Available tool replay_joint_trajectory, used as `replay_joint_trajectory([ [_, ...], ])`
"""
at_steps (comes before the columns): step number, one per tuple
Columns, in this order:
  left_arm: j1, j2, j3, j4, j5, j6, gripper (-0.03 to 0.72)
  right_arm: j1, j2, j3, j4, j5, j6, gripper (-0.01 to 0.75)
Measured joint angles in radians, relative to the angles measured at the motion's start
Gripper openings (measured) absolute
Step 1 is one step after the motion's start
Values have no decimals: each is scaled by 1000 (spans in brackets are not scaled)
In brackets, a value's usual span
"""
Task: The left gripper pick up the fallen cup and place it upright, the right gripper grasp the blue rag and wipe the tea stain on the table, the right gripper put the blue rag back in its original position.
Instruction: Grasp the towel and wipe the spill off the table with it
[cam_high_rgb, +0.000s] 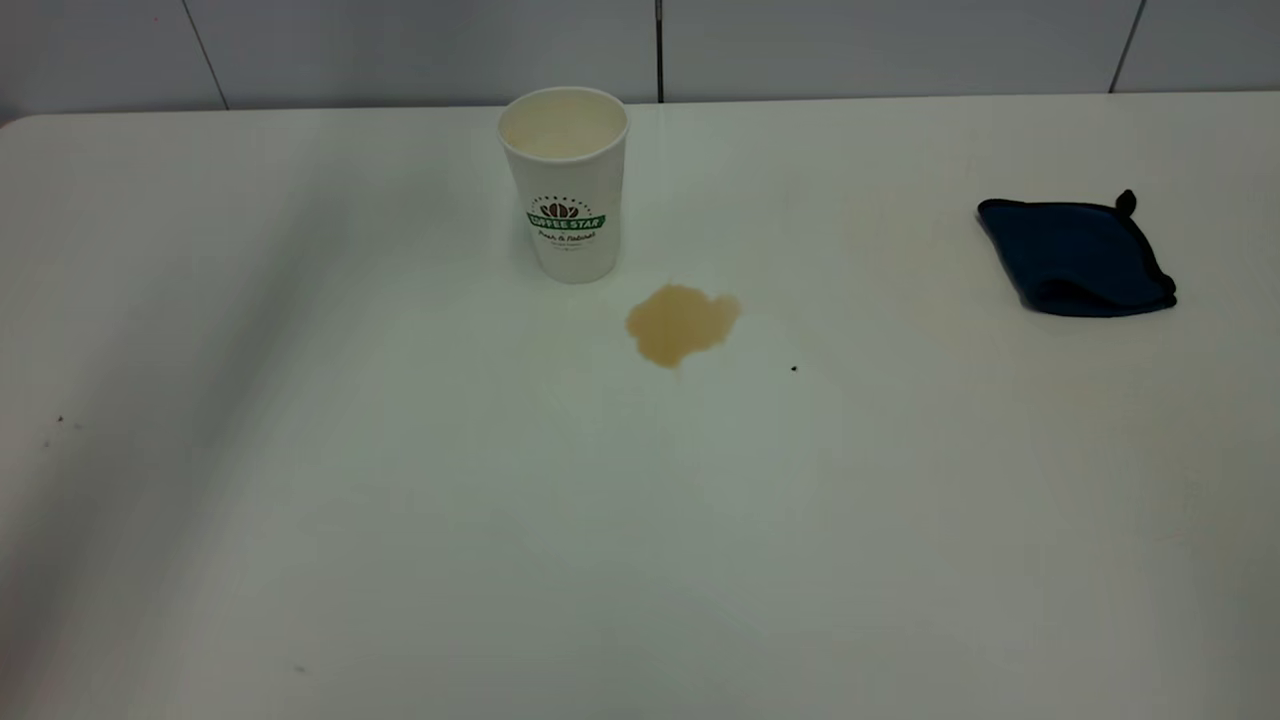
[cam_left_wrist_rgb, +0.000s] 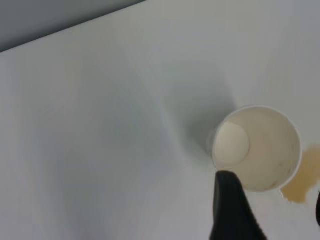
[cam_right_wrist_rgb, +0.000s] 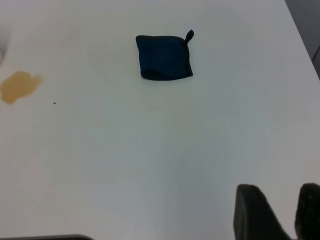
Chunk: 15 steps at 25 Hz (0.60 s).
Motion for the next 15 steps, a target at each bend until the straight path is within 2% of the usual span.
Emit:
replay_joint_trajectory([
  [4, 0, -153, 179, 21, 0, 0, 440, 0, 0, 0, 0, 0, 0, 240],
  [15, 0, -715, 919, 180, 0, -60, 440, 0, 0, 0, 0, 0, 0, 240],
])
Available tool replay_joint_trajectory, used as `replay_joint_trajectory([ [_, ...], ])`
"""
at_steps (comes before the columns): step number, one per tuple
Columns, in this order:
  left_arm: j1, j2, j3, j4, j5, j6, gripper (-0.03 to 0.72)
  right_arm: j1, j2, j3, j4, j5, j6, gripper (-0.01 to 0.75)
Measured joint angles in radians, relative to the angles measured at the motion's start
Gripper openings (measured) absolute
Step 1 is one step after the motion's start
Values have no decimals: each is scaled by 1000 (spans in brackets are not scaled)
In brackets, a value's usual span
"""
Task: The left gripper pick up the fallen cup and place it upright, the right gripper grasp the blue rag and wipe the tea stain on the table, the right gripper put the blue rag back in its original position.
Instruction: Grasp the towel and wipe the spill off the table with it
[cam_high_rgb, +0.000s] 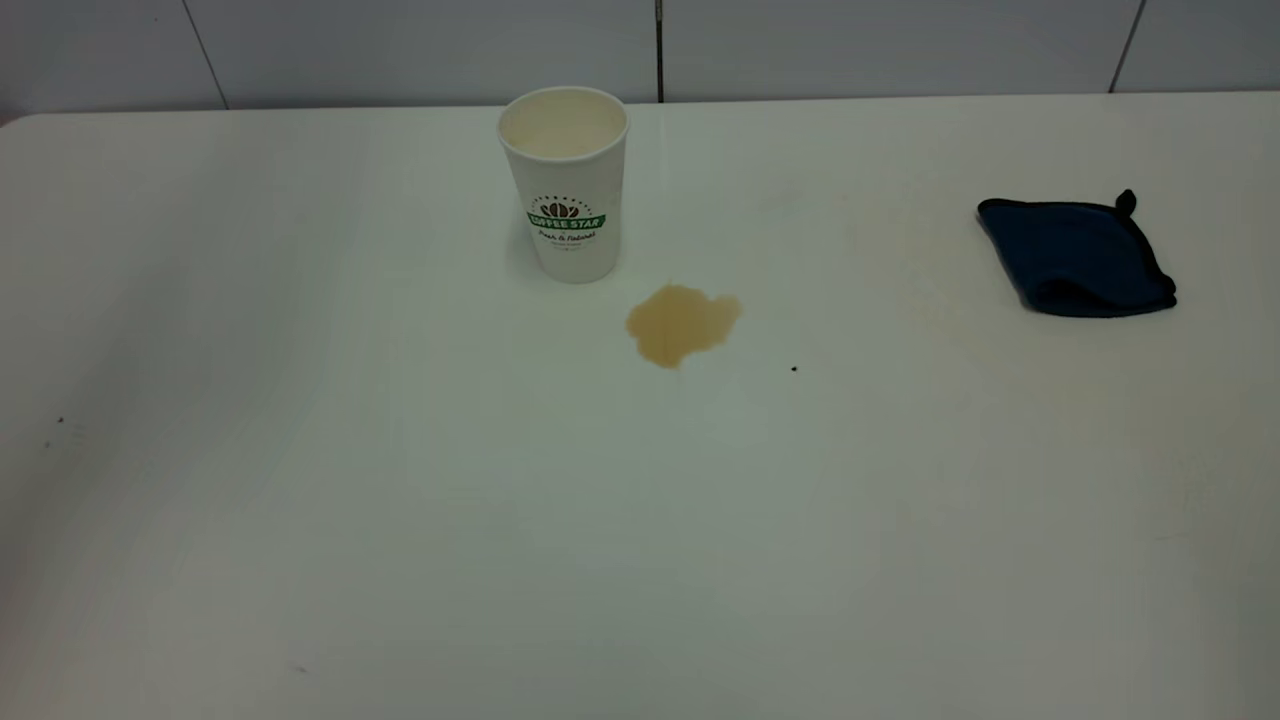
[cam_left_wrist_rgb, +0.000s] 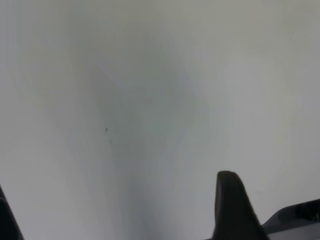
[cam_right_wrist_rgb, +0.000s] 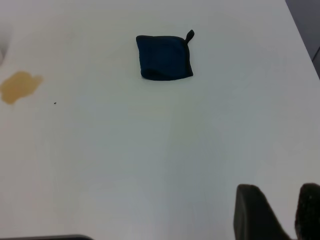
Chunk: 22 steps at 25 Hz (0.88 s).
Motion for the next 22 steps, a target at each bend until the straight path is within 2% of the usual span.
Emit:
replay_joint_trajectory([
  [9, 0, -406, 509, 32, 0, -21, 440, 0, 0, 0, 0, 0, 0, 240],
  [14, 3, -607, 740, 33, 0, -108, 440, 0, 0, 0, 0, 0, 0, 240],
  [16, 32, -689, 818, 23, 0, -129, 440, 0, 0, 0, 0, 0, 0, 240],
  [22, 233, -962, 1000, -5, -25, -141, 440, 0, 0, 0, 0, 0, 0, 240],
])
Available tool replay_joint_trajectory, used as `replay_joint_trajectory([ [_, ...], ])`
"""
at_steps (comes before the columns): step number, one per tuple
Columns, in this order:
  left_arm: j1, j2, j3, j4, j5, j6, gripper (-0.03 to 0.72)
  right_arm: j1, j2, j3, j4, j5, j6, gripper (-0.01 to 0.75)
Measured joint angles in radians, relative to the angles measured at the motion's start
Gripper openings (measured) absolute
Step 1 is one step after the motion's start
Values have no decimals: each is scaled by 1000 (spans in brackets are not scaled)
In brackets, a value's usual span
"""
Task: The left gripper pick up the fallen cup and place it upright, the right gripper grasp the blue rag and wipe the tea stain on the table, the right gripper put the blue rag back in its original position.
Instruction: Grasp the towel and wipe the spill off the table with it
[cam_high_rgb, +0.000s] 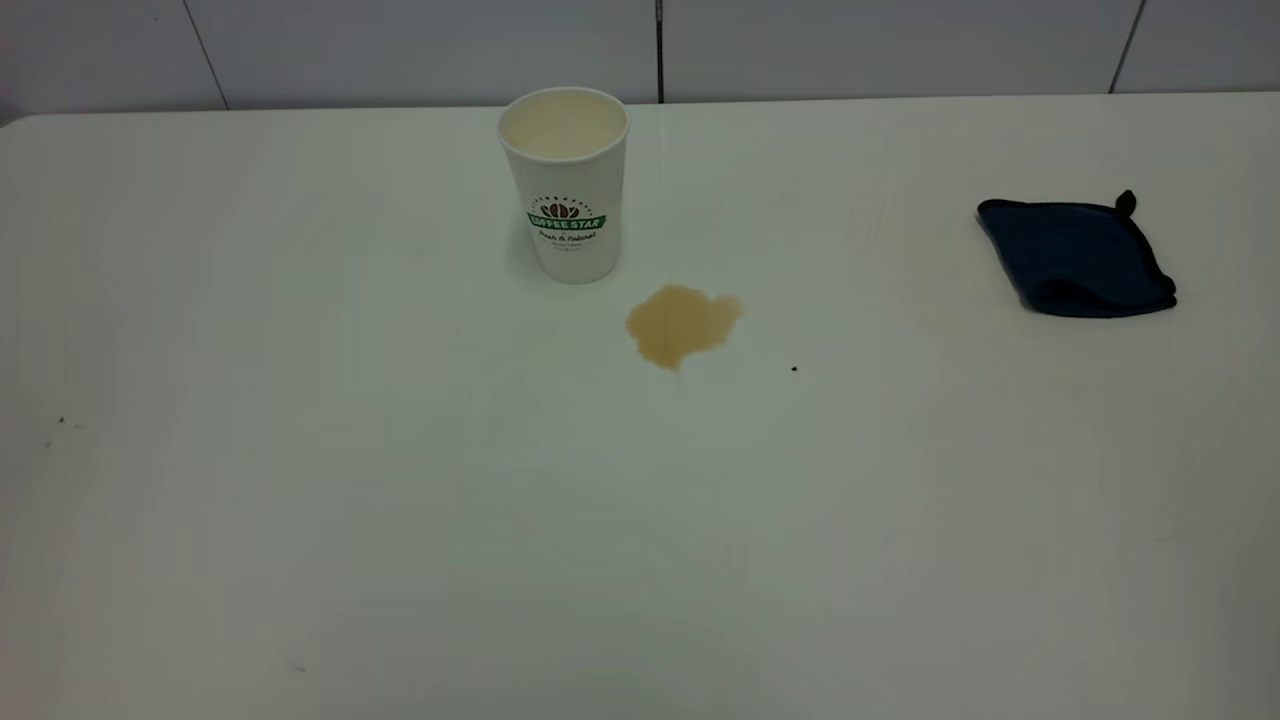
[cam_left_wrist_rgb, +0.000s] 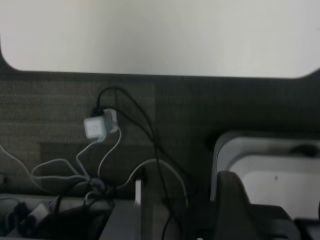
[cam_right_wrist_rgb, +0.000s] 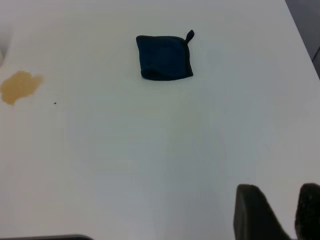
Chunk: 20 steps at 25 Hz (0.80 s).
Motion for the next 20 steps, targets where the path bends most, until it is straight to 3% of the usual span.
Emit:
replay_joint_trajectory([
  [5, 57, -243, 94, -2, -18, -2, 440, 0, 0, 0, 0, 0, 0, 240],
  [12, 59, -546, 102, -4, -27, 1, 440, 0, 0, 0, 0, 0, 0, 240],
  [20, 59, -690, 104, -4, -20, 24, 440, 0, 0, 0, 0, 0, 0, 240],
])
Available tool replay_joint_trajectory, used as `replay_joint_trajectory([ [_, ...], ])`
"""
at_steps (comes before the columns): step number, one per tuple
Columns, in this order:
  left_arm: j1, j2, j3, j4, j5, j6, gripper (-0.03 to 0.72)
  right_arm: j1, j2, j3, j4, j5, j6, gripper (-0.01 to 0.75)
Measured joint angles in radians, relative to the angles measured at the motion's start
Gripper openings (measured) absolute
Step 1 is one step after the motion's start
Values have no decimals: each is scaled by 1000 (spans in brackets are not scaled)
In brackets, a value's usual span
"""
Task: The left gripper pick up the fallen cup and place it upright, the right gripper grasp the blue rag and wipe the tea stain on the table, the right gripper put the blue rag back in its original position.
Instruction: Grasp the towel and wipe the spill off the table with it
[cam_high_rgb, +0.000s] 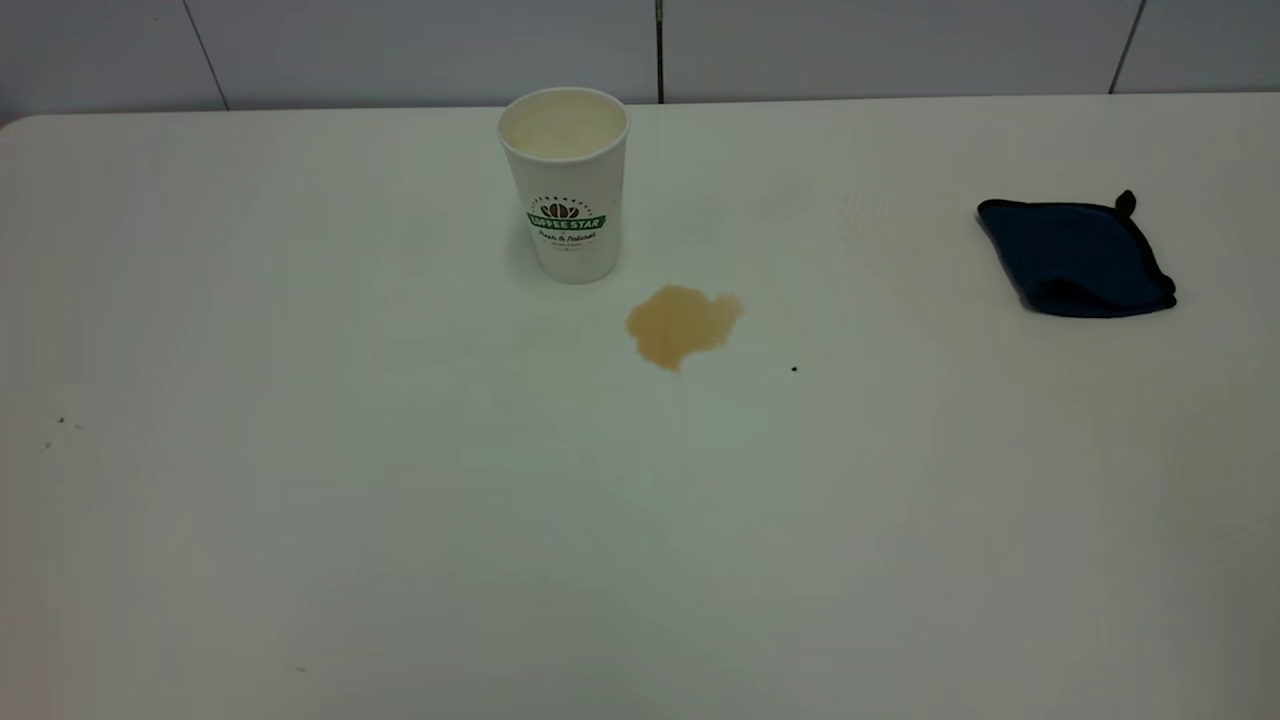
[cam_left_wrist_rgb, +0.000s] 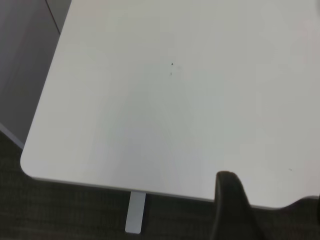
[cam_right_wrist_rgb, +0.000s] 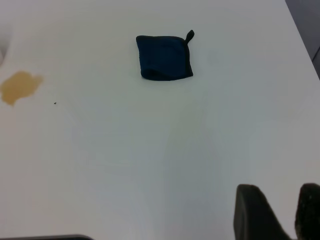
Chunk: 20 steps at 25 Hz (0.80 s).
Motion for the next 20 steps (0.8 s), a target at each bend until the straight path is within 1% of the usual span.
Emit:
replay_joint_trajectory([
  [20, 0, -29, 0, 0, 3, 4, 440, 0, 0, 0, 0, 0, 0, 240],
])
